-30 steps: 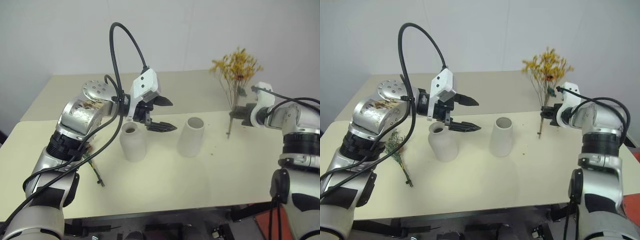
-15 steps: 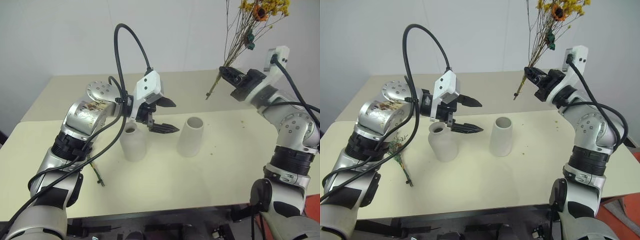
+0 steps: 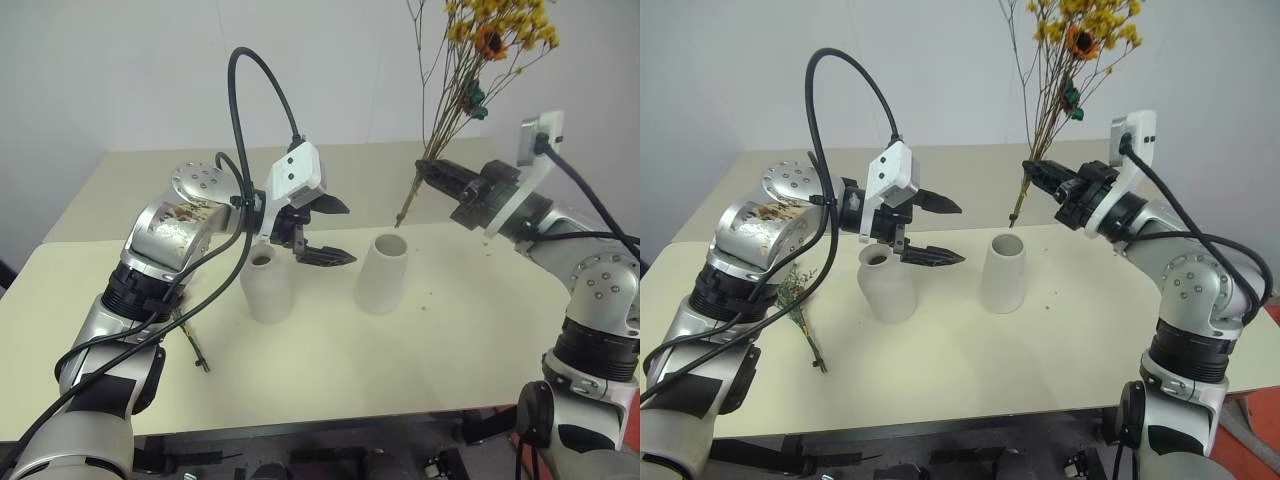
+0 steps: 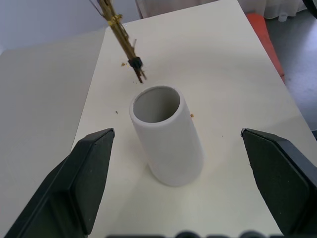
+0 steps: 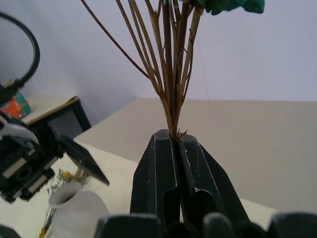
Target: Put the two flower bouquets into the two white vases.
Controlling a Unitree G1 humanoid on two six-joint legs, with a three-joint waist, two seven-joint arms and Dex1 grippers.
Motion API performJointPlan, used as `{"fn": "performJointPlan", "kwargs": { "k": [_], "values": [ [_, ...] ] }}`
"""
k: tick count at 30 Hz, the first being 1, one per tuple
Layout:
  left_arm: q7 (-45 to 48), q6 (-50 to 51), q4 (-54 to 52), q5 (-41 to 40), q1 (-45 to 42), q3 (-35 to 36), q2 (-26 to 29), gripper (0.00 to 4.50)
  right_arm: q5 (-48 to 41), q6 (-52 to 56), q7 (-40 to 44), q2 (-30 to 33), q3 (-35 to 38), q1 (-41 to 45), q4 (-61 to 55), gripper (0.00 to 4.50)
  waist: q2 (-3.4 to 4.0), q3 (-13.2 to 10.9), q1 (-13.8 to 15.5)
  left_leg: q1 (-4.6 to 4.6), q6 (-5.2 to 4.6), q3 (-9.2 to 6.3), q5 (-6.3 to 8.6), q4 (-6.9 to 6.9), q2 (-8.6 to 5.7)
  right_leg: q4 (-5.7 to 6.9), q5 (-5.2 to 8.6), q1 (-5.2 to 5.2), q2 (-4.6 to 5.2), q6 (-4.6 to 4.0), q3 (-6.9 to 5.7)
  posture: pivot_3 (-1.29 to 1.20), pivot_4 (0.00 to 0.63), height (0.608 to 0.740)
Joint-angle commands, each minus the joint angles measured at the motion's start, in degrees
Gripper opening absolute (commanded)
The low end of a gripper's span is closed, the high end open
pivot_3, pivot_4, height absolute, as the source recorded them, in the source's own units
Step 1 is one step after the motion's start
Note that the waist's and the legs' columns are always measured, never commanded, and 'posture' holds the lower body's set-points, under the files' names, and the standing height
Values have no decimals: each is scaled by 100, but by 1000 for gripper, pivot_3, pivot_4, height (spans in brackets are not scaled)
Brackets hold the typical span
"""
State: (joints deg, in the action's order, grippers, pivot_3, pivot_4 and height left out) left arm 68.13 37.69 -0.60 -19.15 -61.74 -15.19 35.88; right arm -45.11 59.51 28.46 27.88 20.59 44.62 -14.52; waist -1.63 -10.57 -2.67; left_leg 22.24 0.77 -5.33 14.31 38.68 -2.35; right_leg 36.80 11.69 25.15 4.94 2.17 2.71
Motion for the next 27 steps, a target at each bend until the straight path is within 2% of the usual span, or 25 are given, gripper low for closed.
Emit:
{"fn": "performJointPlan", "kwargs": {
  "k": [1, 14, 17, 27],
  "values": [
    [-6, -21, -130, -3, -21, 133, 25, 4500, -20, -125, -82, 64, -165, -144, -323, 25, 0, 0, 1, 0, 0, 0, 0, 1, 0, 0, 0, 0, 0, 0, 0, 0, 150, 740],
    [7, 8, -210, -31, 3, 179, 84, 4500, 640, -760, -212, 114, -841, -639, -368, 25, 0, 0, 5, -1, 0, 0, 0, 8, 0, -3, 0, 0, -1, 1, 0, 0, 150, 740],
    [2, 10, -208, -24, 2, 183, 82, 4500, 727, -813, -212, 129, -935, -716, -389, 701, 0, 0, 1, 0, -1, 0, 0, 8, 0, -3, 0, 0, -1, 1, 0, 0, 150, 740],
    [92, -20, -232, -16, 0, 180, 155, 4500, 715, -747, -83, 400, -892, -1051, -755, 3989, 0, 0, 10, 1, -1, 0, 1, 10, 0, -4, 1, 0, -2, 1, 1, 0, 150, 740]
  ]
}}
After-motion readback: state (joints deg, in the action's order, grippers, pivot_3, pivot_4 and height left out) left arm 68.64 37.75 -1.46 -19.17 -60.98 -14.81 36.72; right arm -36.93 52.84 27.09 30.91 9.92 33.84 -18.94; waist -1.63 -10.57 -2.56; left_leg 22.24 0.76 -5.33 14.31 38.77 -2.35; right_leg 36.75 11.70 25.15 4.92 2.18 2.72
